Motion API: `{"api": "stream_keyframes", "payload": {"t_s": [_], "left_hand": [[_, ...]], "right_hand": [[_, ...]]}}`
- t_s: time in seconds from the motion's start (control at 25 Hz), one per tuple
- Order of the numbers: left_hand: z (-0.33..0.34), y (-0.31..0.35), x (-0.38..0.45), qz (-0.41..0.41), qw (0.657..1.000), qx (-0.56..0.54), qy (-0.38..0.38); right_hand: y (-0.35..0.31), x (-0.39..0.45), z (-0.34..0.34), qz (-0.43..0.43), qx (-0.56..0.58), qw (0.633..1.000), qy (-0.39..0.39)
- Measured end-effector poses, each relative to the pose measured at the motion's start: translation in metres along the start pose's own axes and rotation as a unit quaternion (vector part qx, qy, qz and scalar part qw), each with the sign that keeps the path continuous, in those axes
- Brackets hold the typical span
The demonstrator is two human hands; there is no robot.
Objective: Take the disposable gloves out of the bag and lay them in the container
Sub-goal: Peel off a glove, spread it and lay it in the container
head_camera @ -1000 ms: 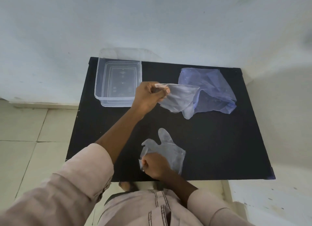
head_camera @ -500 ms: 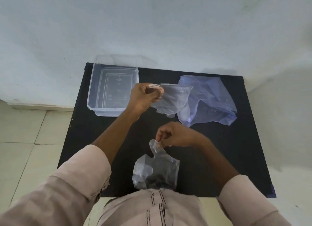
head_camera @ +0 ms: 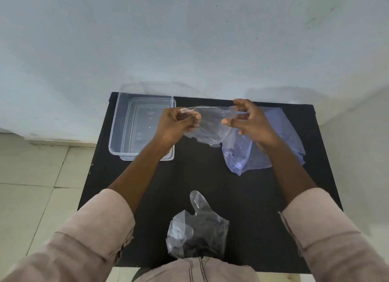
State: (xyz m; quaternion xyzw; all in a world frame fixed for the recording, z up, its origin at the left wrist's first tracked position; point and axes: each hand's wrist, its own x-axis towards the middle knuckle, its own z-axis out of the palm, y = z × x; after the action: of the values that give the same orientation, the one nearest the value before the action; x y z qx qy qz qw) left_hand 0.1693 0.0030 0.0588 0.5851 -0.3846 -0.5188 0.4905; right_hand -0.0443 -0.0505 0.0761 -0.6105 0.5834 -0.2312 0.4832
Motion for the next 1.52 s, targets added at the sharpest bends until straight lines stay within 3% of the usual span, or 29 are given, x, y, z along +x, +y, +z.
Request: {"api": "stream_keyframes", "payload": {"t_s": [0.08,0.44,0.72,0.84,1.04,1.28,1.52], "left_hand": [[-0.005,0.006,0.001,-0.008,1.000,0.009,-0.003],[-0.041,0.018,0.013,-0.033,0.999,0.016,-0.011],[-0.071,0.035,0.029,-0.027,0.998,-0.064,-0.006],[-0.098,0.055,0.052,-0.039,0.995,-0.079,0.036],[-0.149,0.086,0.083,0.006,0.991,-0.025,0.129],[-0.190,0.103,0.110,0.021,0.985,-0.013,0.171],[-0.190,0.081,0.093,0.161,0.969,0.024,0.188]], "right_hand": [[-0.006,0.010,0.003,-0.012,0.023,0.999,-0.045],[-0.042,0.026,0.030,-0.043,0.137,0.986,-0.083],[-0.076,0.048,0.057,-0.060,0.132,0.984,-0.099],[-0.106,0.070,0.080,-0.071,0.106,0.986,-0.106],[-0.156,0.109,0.119,-0.096,0.059,0.991,-0.068],[-0.189,0.143,0.153,-0.138,0.049,0.989,-0.028],[-0.164,0.121,0.169,-0.343,0.013,0.933,0.110]]}}
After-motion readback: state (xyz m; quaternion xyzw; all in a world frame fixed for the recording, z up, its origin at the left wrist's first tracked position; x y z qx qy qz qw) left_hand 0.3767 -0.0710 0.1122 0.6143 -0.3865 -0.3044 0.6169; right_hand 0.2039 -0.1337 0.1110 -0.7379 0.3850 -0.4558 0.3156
